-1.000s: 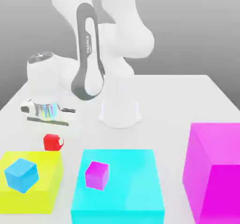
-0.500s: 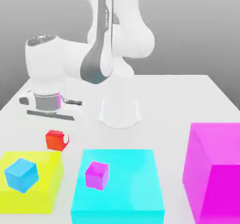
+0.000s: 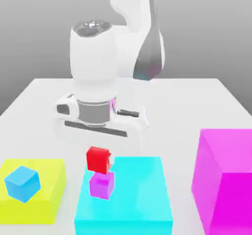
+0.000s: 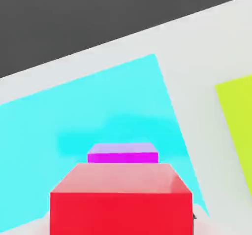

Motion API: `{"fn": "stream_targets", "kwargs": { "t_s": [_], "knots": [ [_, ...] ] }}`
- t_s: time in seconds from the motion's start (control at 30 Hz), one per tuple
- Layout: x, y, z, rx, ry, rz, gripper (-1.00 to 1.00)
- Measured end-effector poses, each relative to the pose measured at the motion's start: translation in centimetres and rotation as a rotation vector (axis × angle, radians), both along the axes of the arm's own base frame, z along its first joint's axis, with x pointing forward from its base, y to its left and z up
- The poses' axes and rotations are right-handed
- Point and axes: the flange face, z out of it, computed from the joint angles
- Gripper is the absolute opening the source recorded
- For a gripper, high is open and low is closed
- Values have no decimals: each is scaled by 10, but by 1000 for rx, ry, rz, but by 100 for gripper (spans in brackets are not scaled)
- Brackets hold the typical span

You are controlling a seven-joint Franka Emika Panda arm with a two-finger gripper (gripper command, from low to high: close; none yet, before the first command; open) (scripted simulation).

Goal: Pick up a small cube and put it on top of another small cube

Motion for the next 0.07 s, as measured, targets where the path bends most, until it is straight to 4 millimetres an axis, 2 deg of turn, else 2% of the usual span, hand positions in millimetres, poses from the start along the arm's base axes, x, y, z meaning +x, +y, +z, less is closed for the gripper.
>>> {"fn": "stream_targets", "kwargs": {
  "t_s": [0.07],
  "knots": [
    [0,0,0,0,0,0,100]
  ]
}}
